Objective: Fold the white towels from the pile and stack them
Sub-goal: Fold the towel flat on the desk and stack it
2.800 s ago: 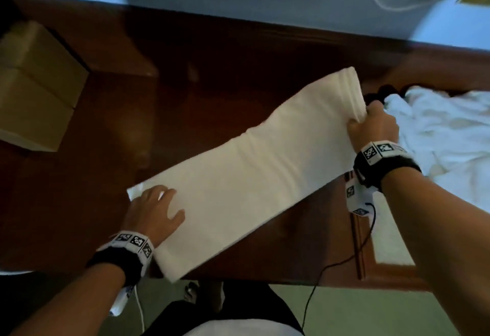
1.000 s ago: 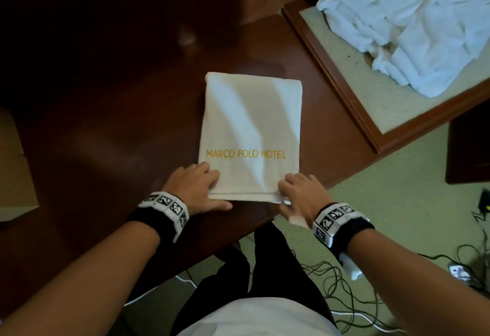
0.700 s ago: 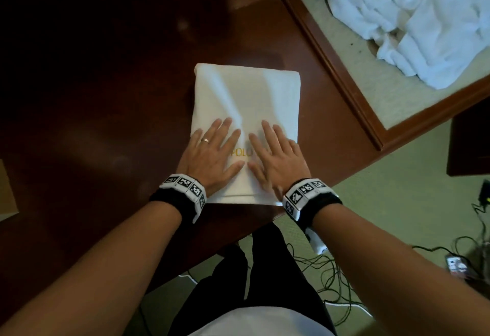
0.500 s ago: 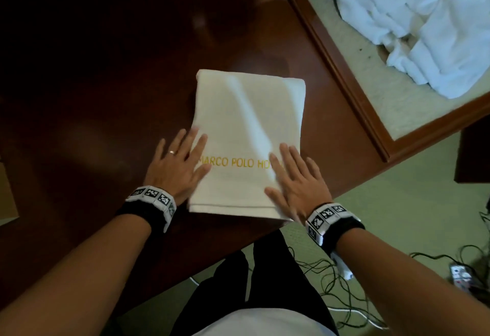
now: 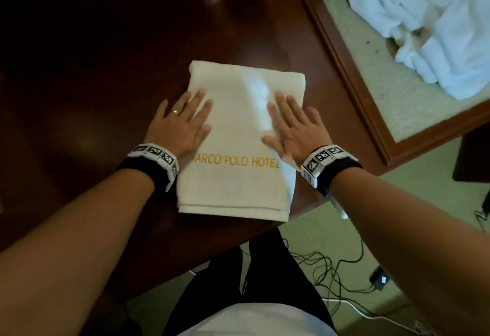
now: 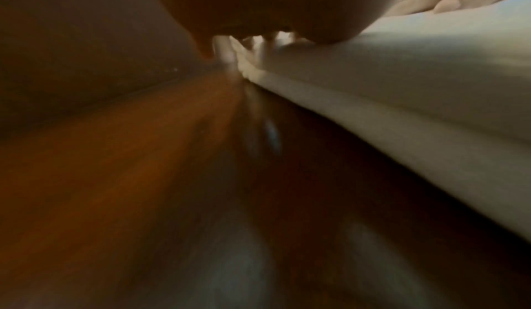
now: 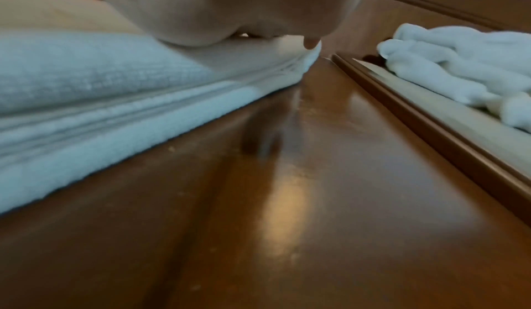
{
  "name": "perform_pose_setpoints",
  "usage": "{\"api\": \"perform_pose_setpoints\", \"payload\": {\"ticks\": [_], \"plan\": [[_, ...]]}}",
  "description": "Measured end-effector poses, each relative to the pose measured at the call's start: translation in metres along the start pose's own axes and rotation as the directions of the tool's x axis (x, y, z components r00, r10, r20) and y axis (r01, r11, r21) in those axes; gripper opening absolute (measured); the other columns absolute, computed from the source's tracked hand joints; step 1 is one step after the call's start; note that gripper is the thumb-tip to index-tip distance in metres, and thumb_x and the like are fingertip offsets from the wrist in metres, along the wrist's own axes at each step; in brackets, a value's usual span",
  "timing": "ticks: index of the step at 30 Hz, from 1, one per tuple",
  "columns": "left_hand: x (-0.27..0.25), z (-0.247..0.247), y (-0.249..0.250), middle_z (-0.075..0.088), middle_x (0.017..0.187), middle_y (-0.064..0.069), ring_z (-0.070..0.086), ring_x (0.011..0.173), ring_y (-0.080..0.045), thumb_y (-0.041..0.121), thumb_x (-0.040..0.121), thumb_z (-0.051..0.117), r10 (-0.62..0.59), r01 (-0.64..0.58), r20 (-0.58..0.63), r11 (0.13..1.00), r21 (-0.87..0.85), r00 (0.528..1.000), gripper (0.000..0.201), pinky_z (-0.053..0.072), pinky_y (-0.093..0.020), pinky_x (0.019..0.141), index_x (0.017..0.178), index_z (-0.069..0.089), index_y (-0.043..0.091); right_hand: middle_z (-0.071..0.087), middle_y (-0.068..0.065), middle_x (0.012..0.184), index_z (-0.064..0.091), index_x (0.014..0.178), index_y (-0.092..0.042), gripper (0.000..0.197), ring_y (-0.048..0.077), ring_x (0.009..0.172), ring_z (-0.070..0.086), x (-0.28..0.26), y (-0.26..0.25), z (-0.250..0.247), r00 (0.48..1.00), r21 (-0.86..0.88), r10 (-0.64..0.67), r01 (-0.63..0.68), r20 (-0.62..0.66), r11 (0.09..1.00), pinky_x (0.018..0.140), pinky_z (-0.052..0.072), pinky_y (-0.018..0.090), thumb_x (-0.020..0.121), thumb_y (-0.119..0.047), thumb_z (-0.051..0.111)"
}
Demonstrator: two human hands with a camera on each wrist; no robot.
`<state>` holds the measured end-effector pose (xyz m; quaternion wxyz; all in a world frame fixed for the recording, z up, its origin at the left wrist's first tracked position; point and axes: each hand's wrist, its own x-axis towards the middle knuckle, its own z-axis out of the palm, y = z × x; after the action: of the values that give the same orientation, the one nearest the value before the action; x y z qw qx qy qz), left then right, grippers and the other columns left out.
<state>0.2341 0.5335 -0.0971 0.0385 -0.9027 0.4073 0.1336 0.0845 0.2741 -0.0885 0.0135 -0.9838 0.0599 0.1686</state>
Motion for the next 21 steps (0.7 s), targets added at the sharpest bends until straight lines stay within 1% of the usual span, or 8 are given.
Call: {"api": "perform_pose_setpoints", "payload": {"ticks": [2, 5, 9, 11, 13, 15, 18, 21], "plan": [[-0.013, -0.003, -0.001, 0.022, 0.165, -0.002, 0.028, 0.146, -0.031, 0.045, 0.103, 0.033, -0.113, 0.112, -0.015, 0.991, -0.070, 0.994, 0.057, 0.029, -0.053, 0.113, 0.155, 0.027, 0.023, 0.015, 0.009, 0.164, 0.025, 0.152, -0.015, 0.068, 0.031, 0.146, 0.025, -0.013, -0.003, -0.002, 0.993, 0.089, 0.096, -0.091, -0.064, 0.992, 0.105, 0.033, 0.053, 0.099, -0.055, 0.034], [-0.031, -0.011, 0.007, 0.048, 0.141, -0.012, 0.049, 0.123, -0.037, 0.048, 0.099, 0.045, -0.337, 0.333, 0.022, 0.913, -0.237, 0.941, 0.054, 0.043, -0.051, 0.096, 0.142, 0.043, 0.016, 0.038, 0.009, 0.147, 0.040, 0.140, -0.016, 0.056, 0.035, 0.120, 0.043, -0.036, -0.018, -0.004, 0.933, 0.270, 0.328, -0.281, -0.148, 0.921, 0.092, 0.036, 0.047, 0.093, -0.043, 0.052], [-0.053, 0.000, 0.028, 0.062, 0.117, -0.010, 0.060, 0.109, -0.035, 0.063, 0.090, 0.051, -0.484, 0.539, 0.245, 0.692, -0.480, 0.840, 0.051, 0.050, -0.045, 0.088, 0.110, 0.055, 0.017, 0.055, 0.010, 0.120, 0.047, 0.127, -0.017, 0.051, 0.036, 0.110, 0.054, -0.058, -0.040, 0.010, 0.847, 0.534, 0.525, -0.484, 0.086, 0.693, 0.091, 0.044, 0.048, 0.087, -0.047, 0.056], [-0.059, 0.008, 0.038, 0.066, 0.117, -0.012, 0.061, 0.111, -0.035, 0.061, 0.085, 0.063, -0.502, 0.581, 0.323, 0.528, -0.620, 0.802, 0.055, 0.052, -0.043, 0.091, 0.110, 0.057, 0.012, 0.059, 0.010, 0.119, 0.050, 0.124, -0.017, 0.060, 0.035, 0.110, 0.058, -0.062, -0.052, 0.015, 0.809, 0.672, 0.535, -0.539, 0.244, 0.508, 0.091, 0.049, 0.046, 0.080, -0.057, 0.060], [-0.062, 0.009, 0.044, 0.064, 0.122, -0.015, 0.057, 0.119, -0.037, 0.054, 0.083, 0.072, -0.502, 0.614, 0.385, 0.448, -0.650, 0.774, 0.060, 0.050, -0.042, 0.096, 0.117, 0.058, 0.007, 0.059, 0.008, 0.122, 0.050, 0.128, -0.015, 0.076, 0.031, 0.114, 0.058, -0.065, -0.063, 0.019, 0.770, 0.719, 0.535, -0.586, 0.348, 0.375, 0.094, 0.050, 0.043, 0.071, -0.062, 0.068], [-0.065, 0.004, 0.048, 0.062, 0.127, -0.016, 0.055, 0.122, -0.037, 0.049, 0.083, 0.074, -0.468, 0.606, 0.401, 0.465, -0.646, 0.787, 0.062, 0.048, -0.042, 0.098, 0.121, 0.057, 0.004, 0.062, 0.007, 0.121, 0.054, 0.126, -0.012, 0.073, 0.029, 0.113, 0.060, -0.070, -0.069, 0.014, 0.736, 0.731, 0.534, -0.620, 0.415, 0.286, 0.096, 0.051, 0.041, 0.071, -0.052, 0.077], [-0.071, -0.016, 0.057, 0.060, 0.129, -0.016, 0.055, 0.122, -0.036, 0.039, 0.089, 0.071, -0.440, 0.551, 0.354, 0.494, -0.672, 0.825, 0.053, 0.047, -0.039, 0.096, 0.122, 0.050, 0.004, 0.072, 0.006, 0.109, 0.069, 0.113, -0.011, 0.046, 0.026, 0.101, 0.067, -0.080, -0.068, 0.002, 0.723, 0.767, 0.524, -0.614, 0.450, 0.188, 0.090, 0.055, 0.036, 0.075, -0.033, 0.081], [-0.072, -0.046, 0.072, 0.058, 0.130, -0.015, 0.055, 0.121, -0.035, 0.035, 0.093, 0.067, -0.437, 0.474, 0.262, 0.501, -0.724, 0.861, 0.044, 0.046, -0.041, 0.098, 0.120, 0.048, 0.006, 0.071, 0.006, 0.112, 0.069, 0.114, -0.010, 0.039, 0.026, 0.102, 0.067, -0.090, -0.062, -0.028, 0.748, 0.791, 0.536, -0.571, 0.392, 0.218, 0.088, 0.053, 0.030, 0.081, -0.029, 0.077]]}}
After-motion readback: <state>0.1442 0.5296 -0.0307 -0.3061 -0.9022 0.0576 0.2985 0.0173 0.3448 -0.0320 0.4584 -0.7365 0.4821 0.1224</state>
